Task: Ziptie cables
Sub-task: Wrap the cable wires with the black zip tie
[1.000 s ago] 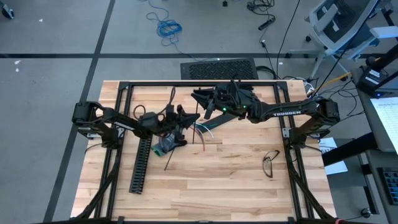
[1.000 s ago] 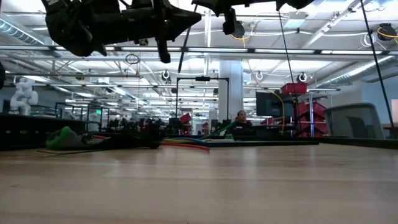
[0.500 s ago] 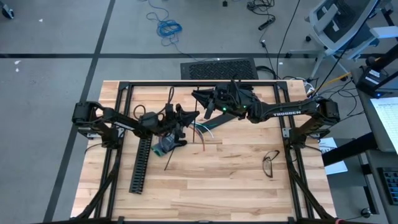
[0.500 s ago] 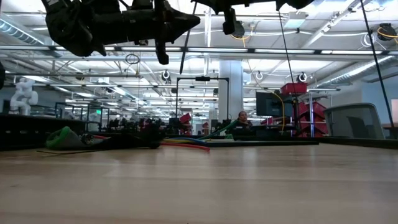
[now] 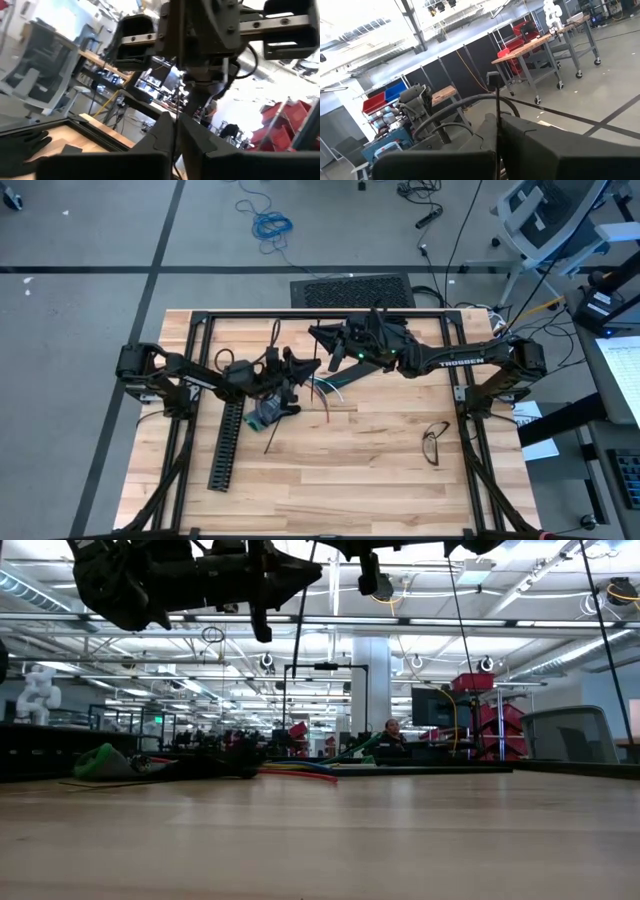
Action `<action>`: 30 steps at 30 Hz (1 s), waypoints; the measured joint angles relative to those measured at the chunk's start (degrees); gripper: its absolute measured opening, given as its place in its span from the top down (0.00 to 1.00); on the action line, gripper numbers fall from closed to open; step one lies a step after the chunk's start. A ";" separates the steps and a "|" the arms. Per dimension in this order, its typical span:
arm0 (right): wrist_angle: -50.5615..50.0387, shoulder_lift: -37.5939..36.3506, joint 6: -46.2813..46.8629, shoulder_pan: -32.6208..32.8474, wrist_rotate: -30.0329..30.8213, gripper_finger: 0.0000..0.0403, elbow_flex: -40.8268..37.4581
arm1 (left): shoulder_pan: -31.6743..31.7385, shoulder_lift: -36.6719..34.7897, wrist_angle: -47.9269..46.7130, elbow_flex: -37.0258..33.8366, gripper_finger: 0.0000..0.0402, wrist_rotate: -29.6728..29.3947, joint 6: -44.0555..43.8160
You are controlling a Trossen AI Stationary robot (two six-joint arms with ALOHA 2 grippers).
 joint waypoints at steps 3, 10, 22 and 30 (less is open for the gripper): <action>-0.66 0.00 0.00 -0.02 -0.04 1.00 0.00 | 0.01 0.00 2.80 -0.01 0.81 1.95 0.01; -1.02 0.00 -0.05 -0.02 -0.13 1.00 0.00 | 0.01 -0.10 3.26 -0.01 0.55 4.87 -0.42; -16.48 -6.96 -5.74 -3.41 -2.83 1.00 -0.02 | 4.09 -18.83 -12.72 -0.08 0.40 14.69 1.37; -26.86 -15.54 -7.83 -4.28 -2.60 1.00 -0.02 | 7.98 -32.22 -30.21 -0.06 0.40 9.51 7.64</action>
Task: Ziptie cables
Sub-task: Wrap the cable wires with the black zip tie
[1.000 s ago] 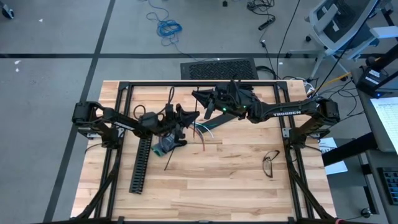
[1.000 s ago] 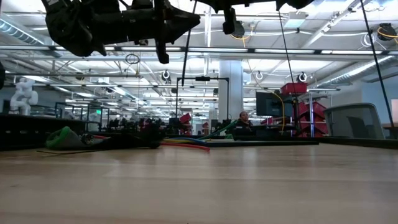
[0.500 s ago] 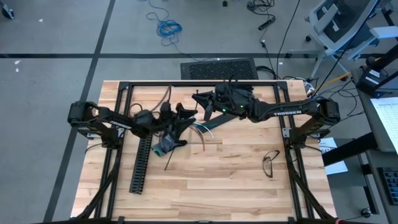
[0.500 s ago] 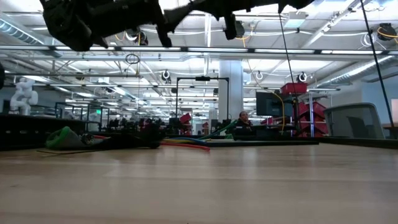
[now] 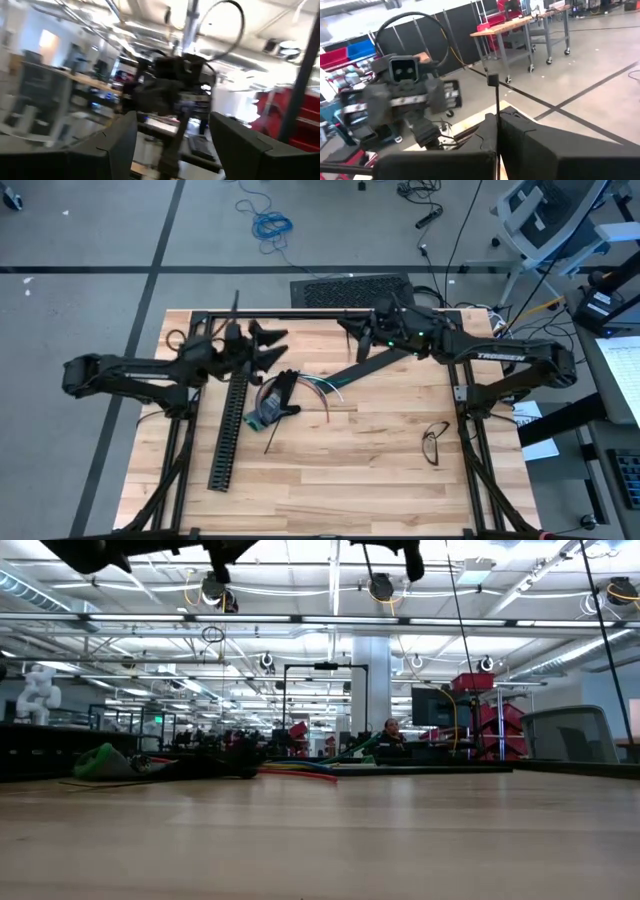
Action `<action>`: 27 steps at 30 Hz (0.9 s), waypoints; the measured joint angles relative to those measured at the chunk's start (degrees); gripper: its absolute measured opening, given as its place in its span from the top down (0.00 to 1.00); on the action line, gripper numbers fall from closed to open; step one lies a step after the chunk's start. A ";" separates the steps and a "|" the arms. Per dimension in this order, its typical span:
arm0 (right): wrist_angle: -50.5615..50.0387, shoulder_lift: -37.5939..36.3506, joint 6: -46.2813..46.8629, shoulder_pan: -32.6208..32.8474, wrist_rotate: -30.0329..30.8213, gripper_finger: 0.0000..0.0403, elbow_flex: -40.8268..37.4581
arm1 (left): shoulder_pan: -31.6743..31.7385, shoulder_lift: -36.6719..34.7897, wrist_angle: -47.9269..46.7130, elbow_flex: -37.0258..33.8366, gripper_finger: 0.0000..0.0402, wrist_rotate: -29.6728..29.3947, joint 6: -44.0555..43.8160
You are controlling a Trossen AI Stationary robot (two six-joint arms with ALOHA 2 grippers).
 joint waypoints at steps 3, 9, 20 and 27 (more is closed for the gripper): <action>0.62 -1.08 0.12 0.92 -0.49 1.00 0.00 | 1.51 -2.30 -1.19 0.00 0.40 -3.61 -0.61; 10.30 1.09 1.91 5.04 -4.75 1.00 0.00 | 3.73 -2.25 -0.08 0.00 0.40 2.21 -18.26; 28.51 8.29 3.34 12.13 -9.96 1.00 0.00 | 0.16 -2.23 6.31 0.00 0.40 26.43 -33.69; 42.70 11.66 6.12 12.28 -18.39 1.00 0.00 | -3.17 -2.16 9.81 0.02 0.40 30.20 -39.20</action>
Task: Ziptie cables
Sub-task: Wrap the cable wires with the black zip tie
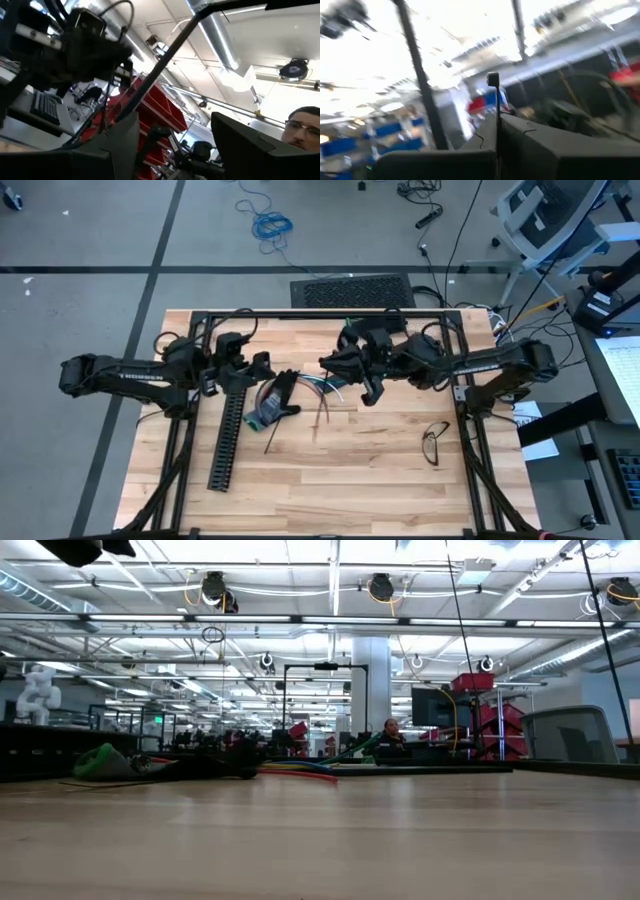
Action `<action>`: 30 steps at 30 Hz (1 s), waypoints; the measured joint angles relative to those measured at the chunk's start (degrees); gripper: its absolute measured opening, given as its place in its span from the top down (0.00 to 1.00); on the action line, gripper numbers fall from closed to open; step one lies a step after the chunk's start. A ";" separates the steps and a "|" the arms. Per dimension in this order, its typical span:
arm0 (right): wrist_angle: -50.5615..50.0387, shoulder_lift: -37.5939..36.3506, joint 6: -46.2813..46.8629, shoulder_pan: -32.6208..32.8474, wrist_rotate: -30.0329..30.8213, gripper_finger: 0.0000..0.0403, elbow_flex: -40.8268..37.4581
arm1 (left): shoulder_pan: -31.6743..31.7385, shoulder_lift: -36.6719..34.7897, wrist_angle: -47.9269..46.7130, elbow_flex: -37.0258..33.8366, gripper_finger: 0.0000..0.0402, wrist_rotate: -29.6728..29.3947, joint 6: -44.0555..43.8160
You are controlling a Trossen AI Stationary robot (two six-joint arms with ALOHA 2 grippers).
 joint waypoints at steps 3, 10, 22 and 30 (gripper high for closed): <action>11.68 4.11 2.25 -0.18 -0.63 1.00 0.00 | -0.37 0.77 0.77 0.00 0.40 -0.01 0.13; 35.26 17.68 13.09 -1.40 -4.01 1.00 5.20 | -0.37 6.97 11.97 0.04 0.40 0.00 -1.45; 36.91 26.60 22.09 -2.80 -22.29 1.00 23.44 | -3.59 18.87 32.98 0.91 0.40 3.22 -23.02; 31.99 26.66 21.37 -4.88 -23.85 1.00 23.85 | -8.67 25.91 33.03 9.22 0.40 5.33 -23.74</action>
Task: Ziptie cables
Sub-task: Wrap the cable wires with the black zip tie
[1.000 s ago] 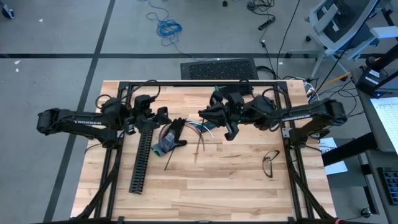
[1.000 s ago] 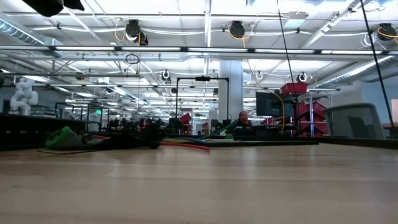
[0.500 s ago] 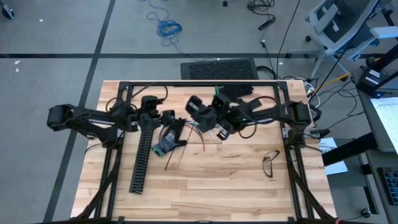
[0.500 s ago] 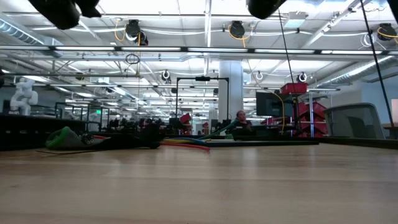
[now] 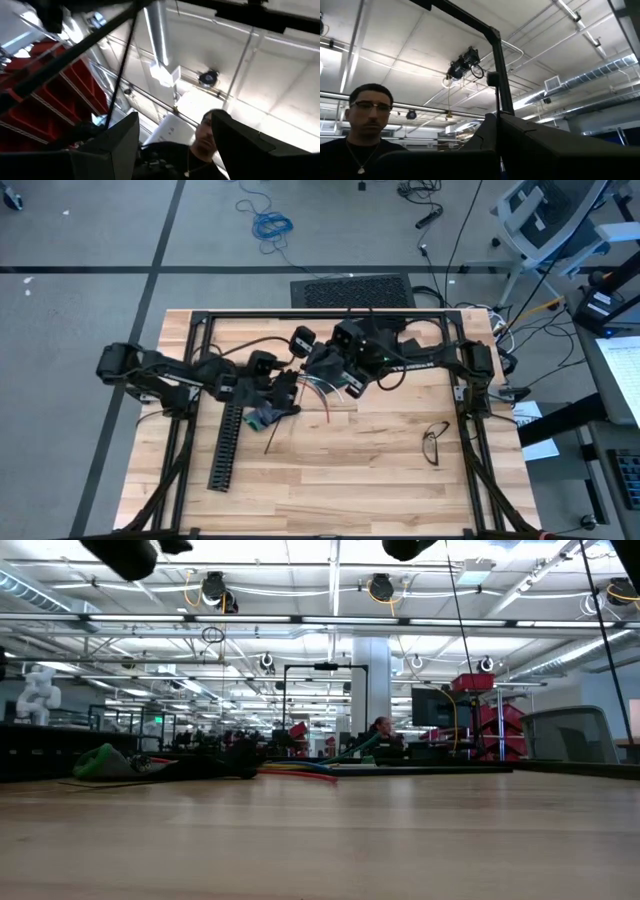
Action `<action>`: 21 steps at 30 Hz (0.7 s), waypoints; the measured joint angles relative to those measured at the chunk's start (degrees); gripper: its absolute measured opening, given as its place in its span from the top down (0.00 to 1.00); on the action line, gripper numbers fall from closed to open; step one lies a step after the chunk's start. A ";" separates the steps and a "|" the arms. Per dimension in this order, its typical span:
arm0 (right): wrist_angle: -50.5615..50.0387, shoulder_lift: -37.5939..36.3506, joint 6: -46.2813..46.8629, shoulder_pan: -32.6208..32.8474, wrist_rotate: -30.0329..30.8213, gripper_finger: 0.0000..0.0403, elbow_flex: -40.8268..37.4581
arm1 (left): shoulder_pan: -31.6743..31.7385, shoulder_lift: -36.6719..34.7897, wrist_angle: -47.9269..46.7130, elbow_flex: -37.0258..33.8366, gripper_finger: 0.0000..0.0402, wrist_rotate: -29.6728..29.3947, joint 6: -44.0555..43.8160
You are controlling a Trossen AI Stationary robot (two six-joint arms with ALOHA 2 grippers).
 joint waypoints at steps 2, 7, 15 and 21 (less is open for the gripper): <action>0.37 0.00 0.09 -0.15 0.01 1.00 0.00 | -0.27 1.58 -0.02 1.89 0.40 1.36 0.23; 1.97 -0.02 2.78 -0.02 -0.21 1.00 0.02 | 0.19 4.18 0.00 4.50 0.40 3.32 0.15; 6.86 -0.26 6.32 1.69 -0.25 1.00 0.02 | 2.70 4.34 0.00 4.66 0.40 5.69 -1.62; 7.18 -0.24 5.27 2.26 3.60 1.00 0.02 | 3.32 4.34 -1.05 4.60 0.40 5.54 -0.80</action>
